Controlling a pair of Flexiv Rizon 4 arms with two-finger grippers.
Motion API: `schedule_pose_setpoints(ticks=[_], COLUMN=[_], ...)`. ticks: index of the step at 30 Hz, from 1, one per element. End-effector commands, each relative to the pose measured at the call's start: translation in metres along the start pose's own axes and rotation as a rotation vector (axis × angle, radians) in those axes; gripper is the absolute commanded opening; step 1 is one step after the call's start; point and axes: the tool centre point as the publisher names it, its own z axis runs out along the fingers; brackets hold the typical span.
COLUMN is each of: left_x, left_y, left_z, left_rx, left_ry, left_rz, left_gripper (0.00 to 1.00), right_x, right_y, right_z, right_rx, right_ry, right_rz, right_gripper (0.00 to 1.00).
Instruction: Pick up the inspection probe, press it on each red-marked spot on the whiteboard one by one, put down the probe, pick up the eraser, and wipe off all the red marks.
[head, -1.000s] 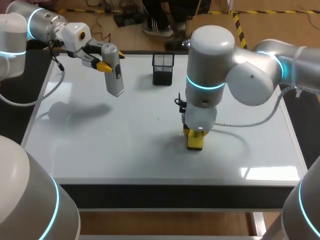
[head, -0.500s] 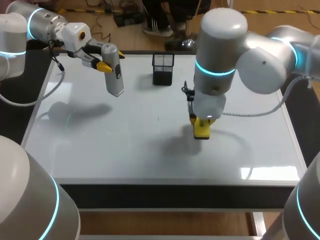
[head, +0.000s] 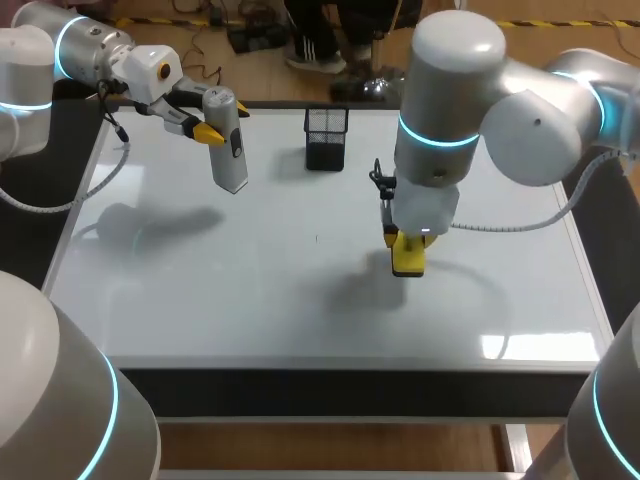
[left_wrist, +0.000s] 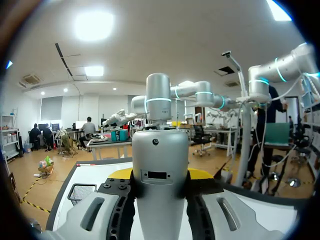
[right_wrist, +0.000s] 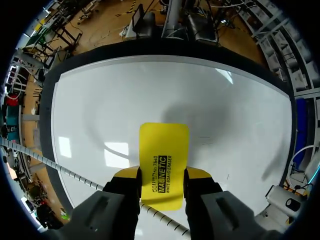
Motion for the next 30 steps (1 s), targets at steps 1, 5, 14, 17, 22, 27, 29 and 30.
schedule_pose_setpoints(ticks=[1,5,14,17,22,27,29,30], left_x=[0.0,0.0,0.0,0.0,0.0,0.0,0.0,0.0], left_y=[-0.001,-0.001,-0.001,-0.001,-0.001,-0.001,-0.001,-0.001], left_z=[0.0,0.0,0.0,0.0,0.0,0.0,0.0,0.0], left_rx=[-0.001,-0.001,-0.001,-0.001,-0.001,-0.001,-0.001,-0.001], left_ry=[0.002,0.002,0.002,0.002,0.002,0.002,0.002,0.002], left_rz=[-0.001,-0.001,-0.001,-0.001,-0.001,-0.001,-0.001,-0.001], left_gripper=[0.0,0.0,0.0,0.0,0.0,0.0,0.0,0.0], right_x=[0.001,0.0,-0.007,-0.007,-0.011,-0.016,-0.017,-0.017], right_y=[0.0,-0.002,-0.065,-0.084,-0.121,-0.15,-0.164,-0.169], right_z=[-0.001,0.0,0.011,0.012,0.015,0.019,0.02,0.021], right_rx=[0.003,-0.001,-0.01,-0.025,-0.028,-0.032,-0.025,-0.028], right_ry=[0.002,0.001,-0.014,-0.043,-0.039,-0.044,-0.049,-0.055], right_rz=[-0.002,-0.005,-0.031,-0.033,-0.039,-0.039,-0.04,-0.042], right_gripper=[0.0,0.0,0.0,0.0,0.0,0.0,0.0,0.0])
